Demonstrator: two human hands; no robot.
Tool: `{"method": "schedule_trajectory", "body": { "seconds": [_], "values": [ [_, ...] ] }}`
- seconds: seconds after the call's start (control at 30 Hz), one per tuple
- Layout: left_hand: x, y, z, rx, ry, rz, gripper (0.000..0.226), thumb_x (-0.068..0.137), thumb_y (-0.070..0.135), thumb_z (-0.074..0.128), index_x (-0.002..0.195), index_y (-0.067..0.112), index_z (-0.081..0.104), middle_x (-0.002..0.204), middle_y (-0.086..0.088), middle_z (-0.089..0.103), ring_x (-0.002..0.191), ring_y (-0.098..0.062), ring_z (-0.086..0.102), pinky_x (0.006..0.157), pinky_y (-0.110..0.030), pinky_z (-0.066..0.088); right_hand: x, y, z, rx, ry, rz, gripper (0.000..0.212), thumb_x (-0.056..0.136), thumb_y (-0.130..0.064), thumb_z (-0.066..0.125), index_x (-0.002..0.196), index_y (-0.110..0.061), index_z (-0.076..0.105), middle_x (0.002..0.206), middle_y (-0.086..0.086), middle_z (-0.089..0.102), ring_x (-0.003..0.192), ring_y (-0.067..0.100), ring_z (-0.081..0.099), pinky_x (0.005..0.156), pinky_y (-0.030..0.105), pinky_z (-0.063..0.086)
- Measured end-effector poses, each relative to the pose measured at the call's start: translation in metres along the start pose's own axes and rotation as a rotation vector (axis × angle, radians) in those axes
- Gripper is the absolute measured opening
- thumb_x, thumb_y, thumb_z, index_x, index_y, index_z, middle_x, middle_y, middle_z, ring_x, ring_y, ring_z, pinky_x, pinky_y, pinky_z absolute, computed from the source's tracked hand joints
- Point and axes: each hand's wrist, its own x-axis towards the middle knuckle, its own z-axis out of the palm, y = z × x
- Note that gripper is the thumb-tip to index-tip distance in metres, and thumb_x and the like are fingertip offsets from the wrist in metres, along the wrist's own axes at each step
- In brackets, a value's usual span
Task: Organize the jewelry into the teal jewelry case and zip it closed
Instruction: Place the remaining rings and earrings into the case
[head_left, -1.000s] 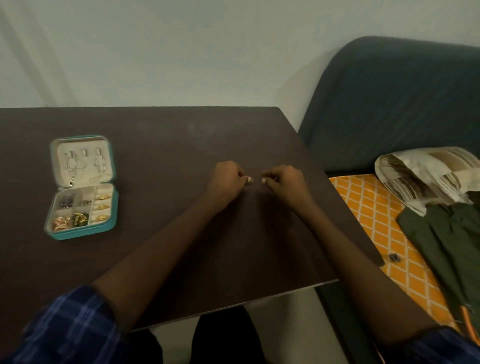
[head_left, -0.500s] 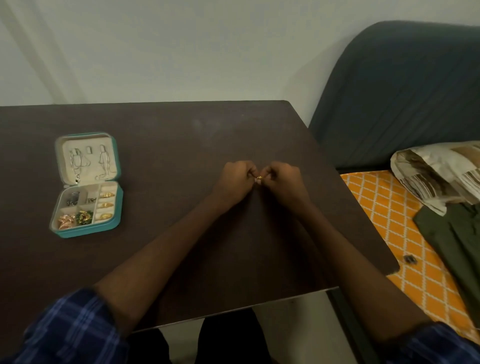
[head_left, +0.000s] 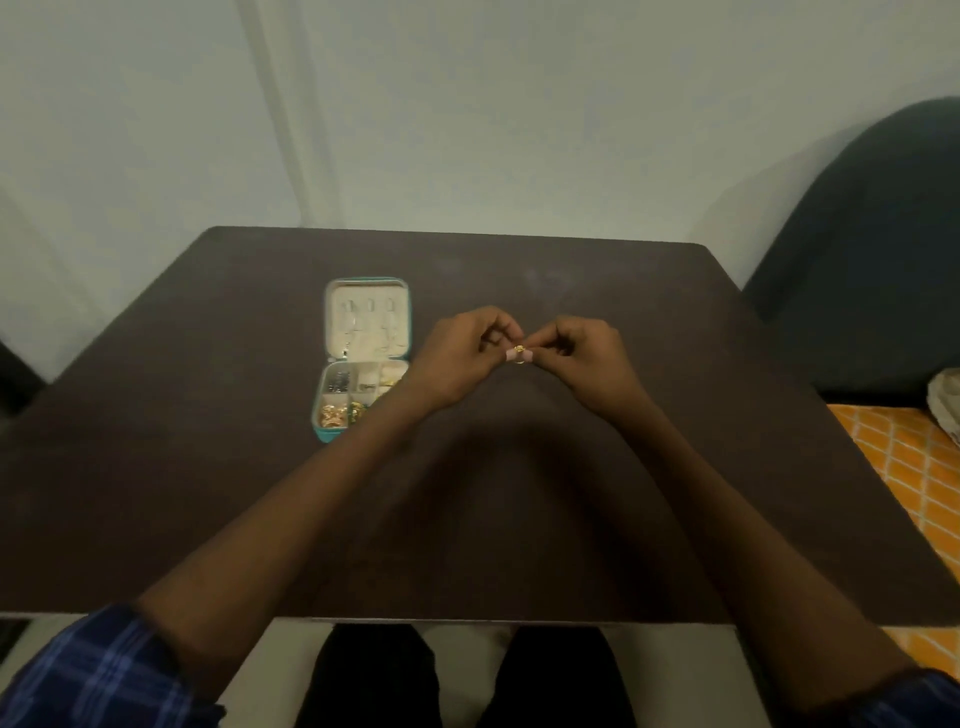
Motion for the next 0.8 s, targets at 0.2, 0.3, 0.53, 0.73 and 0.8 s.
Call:
{"method": "schedule_trajectory", "body": {
  "seconds": [0.2,0.3,0.53,0.73,0.8],
  "values": [
    [-0.020,-0.039,-0.061,0.083,0.084,-0.039,0.013,0.083,0.015,0.066,0.095,0.018,0.062,0.082,0.008,0.064,0.074,0.000,0.058,0.068,-0.012,0.044,0.026,-0.042,0.065,-0.013,-0.033,-0.129,0.006,0.077,-0.011,0.071,0.081,-0.016,0.071,0.073,-0.007,0.066,0.060,0.001,0.055,0.057,0.010,0.040],
    [-0.028,-0.056,-0.076,0.073,0.082,-0.090,0.014,0.084,0.009,0.064,0.095,0.017,0.060,0.080,0.010,0.063,0.071,0.007,0.059,0.060,-0.007,0.044,0.033,-0.052,0.091,-0.071,-0.097,-0.119,0.006,0.080,-0.009,0.068,0.082,-0.014,0.071,0.075,-0.009,0.064,0.062,-0.001,0.054,0.057,0.007,0.039],
    [-0.037,-0.080,-0.081,0.110,0.066,-0.156,0.018,0.084,0.006,0.063,0.092,0.021,0.059,0.084,0.007,0.062,0.074,-0.001,0.058,0.059,-0.009,0.048,0.039,-0.048,0.124,-0.170,-0.190,-0.086,0.007,0.081,-0.011,0.062,0.082,-0.013,0.069,0.084,0.002,0.072,0.074,0.015,0.065,0.066,0.037,0.055],
    [-0.040,-0.088,-0.081,0.130,0.044,-0.158,0.014,0.085,0.006,0.062,0.093,0.018,0.060,0.078,0.015,0.059,0.072,0.005,0.056,0.062,-0.004,0.044,0.040,-0.046,0.131,-0.243,-0.227,-0.101,0.008,0.084,-0.018,0.060,0.084,-0.017,0.068,0.088,0.001,0.070,0.085,0.024,0.060,0.069,0.045,0.053],
    [-0.041,-0.089,-0.081,0.147,0.038,-0.150,0.014,0.085,0.006,0.062,0.094,0.017,0.060,0.082,0.010,0.062,0.073,0.004,0.057,0.062,-0.002,0.043,0.042,-0.047,0.130,-0.281,-0.253,-0.102,0.008,0.084,-0.020,0.061,0.084,-0.018,0.069,0.093,0.002,0.069,0.090,0.024,0.059,0.073,0.045,0.052]
  ]
}}
